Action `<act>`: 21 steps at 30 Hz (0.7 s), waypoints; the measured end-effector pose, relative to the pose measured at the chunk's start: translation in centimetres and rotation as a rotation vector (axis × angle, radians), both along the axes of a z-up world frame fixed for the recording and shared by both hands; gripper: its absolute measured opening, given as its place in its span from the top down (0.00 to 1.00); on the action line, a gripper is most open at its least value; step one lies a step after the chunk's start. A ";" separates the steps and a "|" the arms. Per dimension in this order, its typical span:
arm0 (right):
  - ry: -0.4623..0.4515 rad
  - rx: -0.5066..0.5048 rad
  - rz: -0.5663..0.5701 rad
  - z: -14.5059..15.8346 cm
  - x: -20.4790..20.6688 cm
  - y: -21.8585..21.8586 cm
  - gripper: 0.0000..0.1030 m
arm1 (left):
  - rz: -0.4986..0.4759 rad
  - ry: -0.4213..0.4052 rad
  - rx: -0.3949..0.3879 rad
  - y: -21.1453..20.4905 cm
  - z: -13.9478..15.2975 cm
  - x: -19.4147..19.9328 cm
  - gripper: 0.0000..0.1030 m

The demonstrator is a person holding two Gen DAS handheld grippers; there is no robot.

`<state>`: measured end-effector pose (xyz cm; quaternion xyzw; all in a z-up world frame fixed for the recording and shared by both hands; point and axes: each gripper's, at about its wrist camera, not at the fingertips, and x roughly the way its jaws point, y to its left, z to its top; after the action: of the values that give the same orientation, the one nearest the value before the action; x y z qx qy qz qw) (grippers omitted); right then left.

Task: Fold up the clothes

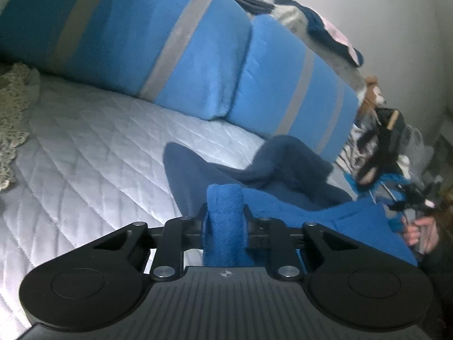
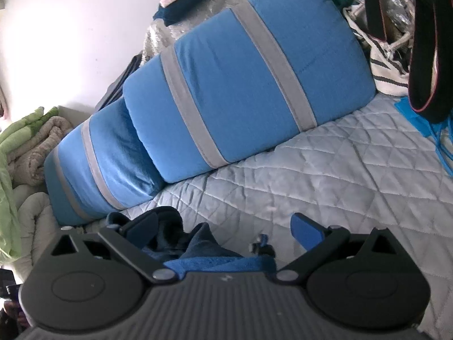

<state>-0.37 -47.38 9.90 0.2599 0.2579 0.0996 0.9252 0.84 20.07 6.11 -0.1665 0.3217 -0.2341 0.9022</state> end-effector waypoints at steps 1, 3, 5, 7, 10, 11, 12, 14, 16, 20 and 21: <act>0.008 0.003 -0.008 -0.1 0.0 -0.1 0.00 | 0.025 0.008 -0.002 0.1 0.0 0.1 0.81; 0.024 0.010 -0.024 -0.2 0.1 -0.4 0.00 | 0.069 0.031 0.008 0.2 -0.3 0.4 0.81; 0.047 0.030 -0.042 -0.6 0.1 -1.0 0.00 | 0.106 0.056 0.025 0.2 -0.6 0.7 0.81; 0.073 0.048 -0.063 -0.9 0.1 -1.6 0.00 | 0.128 0.076 0.052 0.0 -0.9 1.0 0.81; 0.128 0.050 -0.099 -1.5 0.2 -2.3 0.00 | 0.157 0.096 0.083 -0.6 -0.9 1.4 0.81; 0.139 0.060 -0.097 -1.6 0.3 -2.6 0.00 | 0.167 0.103 0.087 -0.7 -1.0 1.6 0.81; 0.148 0.084 -0.083 -1.9 0.4 -2.9 0.01 | 0.175 0.110 0.092 -0.7 -1.1 1.7 0.81; 0.159 0.139 -0.051 -2.3 0.4 -3.6 0.01 | 0.184 0.123 0.102 -0.9 -1.3 1.9 0.81; 0.173 0.192 -0.023 -2.8 0.3 -4.2 0.01 | 0.194 0.133 0.104 -0.9 -1.5 2.1 0.81; 0.210 0.199 0.002 -3.4 0.0 -4.7 0.12 | 0.208 0.140 0.106 -1.0 -1.6 2.1 0.81; 0.217 0.196 0.012 -3.5 0.0 -4.6 0.14 | 0.207 0.140 0.107 -1.0 -1.6 2.1 0.81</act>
<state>-0.41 -52.01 6.36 0.3565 0.3472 0.1010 0.8615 2.96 19.10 4.47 -0.1663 0.3770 -0.1098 0.9045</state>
